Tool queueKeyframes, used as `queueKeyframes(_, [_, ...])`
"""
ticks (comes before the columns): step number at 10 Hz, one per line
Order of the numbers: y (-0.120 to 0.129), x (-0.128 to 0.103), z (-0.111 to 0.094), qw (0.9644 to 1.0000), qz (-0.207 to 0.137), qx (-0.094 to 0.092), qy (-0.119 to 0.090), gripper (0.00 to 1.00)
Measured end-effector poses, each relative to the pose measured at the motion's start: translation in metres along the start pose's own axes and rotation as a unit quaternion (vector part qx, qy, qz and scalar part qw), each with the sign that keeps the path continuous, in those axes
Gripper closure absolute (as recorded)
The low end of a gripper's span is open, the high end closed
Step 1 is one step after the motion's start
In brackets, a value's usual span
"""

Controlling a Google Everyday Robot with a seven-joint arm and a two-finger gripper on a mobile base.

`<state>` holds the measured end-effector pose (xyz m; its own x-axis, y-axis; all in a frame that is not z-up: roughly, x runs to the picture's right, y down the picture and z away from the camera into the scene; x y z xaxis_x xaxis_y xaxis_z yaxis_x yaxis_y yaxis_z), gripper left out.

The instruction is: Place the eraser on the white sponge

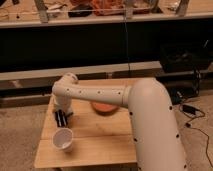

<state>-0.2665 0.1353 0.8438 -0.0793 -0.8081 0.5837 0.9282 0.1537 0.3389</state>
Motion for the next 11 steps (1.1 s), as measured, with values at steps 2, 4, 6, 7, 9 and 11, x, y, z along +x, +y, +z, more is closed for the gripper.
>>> queueKeyframes(2, [0.0002, 0.0001, -0.0002, 1.0, -0.002, 0.0, 0.0, 0.53])
queueKeyframes(4, [0.0002, -0.0005, 0.0, 1.0, -0.005, 0.0, 0.0, 0.54])
queueKeyframes(6, [0.0003, -0.0007, 0.0, 1.0, -0.007, 0.0, -0.001, 0.55])
queueKeyframes(7, [0.0008, -0.001, 0.0001, 1.0, -0.009, -0.001, -0.001, 0.52])
queueKeyframes(9, [0.0011, -0.0008, -0.0002, 1.0, -0.009, 0.0, 0.0, 0.5])
queueKeyframes(11, [0.0011, -0.0009, -0.0002, 0.9999, -0.012, 0.0, 0.0, 0.57])
